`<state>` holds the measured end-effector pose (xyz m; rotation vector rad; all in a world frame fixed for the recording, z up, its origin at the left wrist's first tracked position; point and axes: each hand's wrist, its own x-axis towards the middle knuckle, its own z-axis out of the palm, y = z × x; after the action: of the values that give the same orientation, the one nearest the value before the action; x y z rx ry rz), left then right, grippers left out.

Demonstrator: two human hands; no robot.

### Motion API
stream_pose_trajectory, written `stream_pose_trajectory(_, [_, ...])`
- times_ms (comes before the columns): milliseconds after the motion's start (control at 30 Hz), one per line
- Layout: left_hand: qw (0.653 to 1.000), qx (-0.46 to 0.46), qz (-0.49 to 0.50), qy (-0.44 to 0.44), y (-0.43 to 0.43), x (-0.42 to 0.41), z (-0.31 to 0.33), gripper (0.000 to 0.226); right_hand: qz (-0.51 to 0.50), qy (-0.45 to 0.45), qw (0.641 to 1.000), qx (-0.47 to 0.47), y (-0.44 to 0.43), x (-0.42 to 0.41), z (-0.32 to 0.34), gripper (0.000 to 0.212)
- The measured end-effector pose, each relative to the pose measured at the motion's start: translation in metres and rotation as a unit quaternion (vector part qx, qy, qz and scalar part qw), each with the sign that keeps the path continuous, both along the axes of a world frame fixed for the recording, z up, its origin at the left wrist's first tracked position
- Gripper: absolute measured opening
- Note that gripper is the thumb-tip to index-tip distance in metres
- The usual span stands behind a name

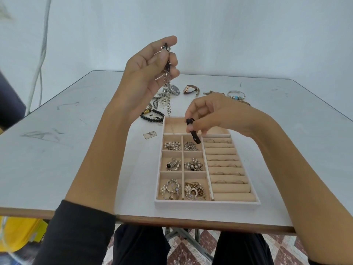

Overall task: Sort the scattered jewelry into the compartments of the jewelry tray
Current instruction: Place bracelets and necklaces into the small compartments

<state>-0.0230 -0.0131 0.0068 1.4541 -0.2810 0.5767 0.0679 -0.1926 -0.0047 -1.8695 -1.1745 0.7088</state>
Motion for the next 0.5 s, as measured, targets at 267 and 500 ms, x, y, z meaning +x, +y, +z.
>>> stream_pose_trajectory(267, [1.0,0.005,-0.016,0.0,-0.003,-0.003,-0.001,0.026,-0.003,-0.123,0.991,-0.045,0.007,-0.003,-0.008,0.019])
stream_pose_trajectory(500, [1.0,0.002,-0.019,0.001,-0.003,-0.002,0.0,0.025,-0.031,-0.241,0.969,-0.054,0.012,-0.007,-0.013,0.016])
